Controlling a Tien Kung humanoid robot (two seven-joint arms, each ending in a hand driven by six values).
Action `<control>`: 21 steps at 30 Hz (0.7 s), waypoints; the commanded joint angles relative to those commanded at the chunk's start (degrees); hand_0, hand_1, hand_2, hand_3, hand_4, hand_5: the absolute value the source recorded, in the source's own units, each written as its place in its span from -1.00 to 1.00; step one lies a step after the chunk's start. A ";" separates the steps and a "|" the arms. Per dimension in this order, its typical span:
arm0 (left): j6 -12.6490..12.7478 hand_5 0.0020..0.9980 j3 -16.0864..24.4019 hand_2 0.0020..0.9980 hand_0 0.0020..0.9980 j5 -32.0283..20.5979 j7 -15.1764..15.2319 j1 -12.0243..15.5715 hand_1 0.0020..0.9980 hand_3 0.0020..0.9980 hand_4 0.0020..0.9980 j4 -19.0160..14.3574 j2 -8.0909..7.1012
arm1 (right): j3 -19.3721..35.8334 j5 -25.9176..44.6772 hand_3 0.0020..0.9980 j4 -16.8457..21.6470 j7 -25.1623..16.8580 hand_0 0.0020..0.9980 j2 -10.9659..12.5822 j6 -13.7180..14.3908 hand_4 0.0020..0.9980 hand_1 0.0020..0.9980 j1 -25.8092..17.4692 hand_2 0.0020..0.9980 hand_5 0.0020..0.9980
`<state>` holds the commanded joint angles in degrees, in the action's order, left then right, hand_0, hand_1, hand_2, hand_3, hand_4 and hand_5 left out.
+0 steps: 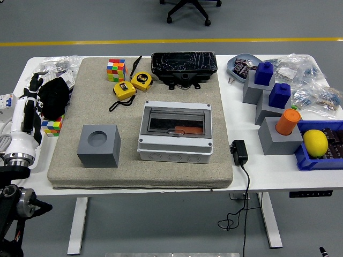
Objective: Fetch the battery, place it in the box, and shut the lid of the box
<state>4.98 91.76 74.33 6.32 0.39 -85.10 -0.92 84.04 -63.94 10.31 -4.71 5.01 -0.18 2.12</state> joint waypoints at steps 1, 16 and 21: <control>-0.41 1.00 -0.04 1.00 0.95 -0.46 -0.11 -0.01 1.00 1.00 1.00 0.08 0.00 | 0.03 -0.13 0.69 0.00 0.01 0.74 -0.01 0.02 1.00 0.63 -0.03 0.59 1.00; -3.71 1.00 -2.21 0.55 0.57 -3.40 -1.34 -0.50 0.58 0.55 1.00 1.45 -0.15 | -0.21 -1.09 0.68 0.00 0.18 0.74 0.07 0.23 1.00 0.64 0.79 0.59 1.00; -2.88 1.00 -2.21 0.54 0.55 -3.90 -0.95 -0.69 0.57 0.54 1.00 1.41 0.07 | 0.04 -1.36 0.69 0.00 0.23 0.75 0.24 0.54 1.00 0.67 1.13 0.60 1.00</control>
<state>2.10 89.55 70.43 5.37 -0.30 -83.69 -0.85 84.08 -65.30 10.31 -4.48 5.24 0.37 3.25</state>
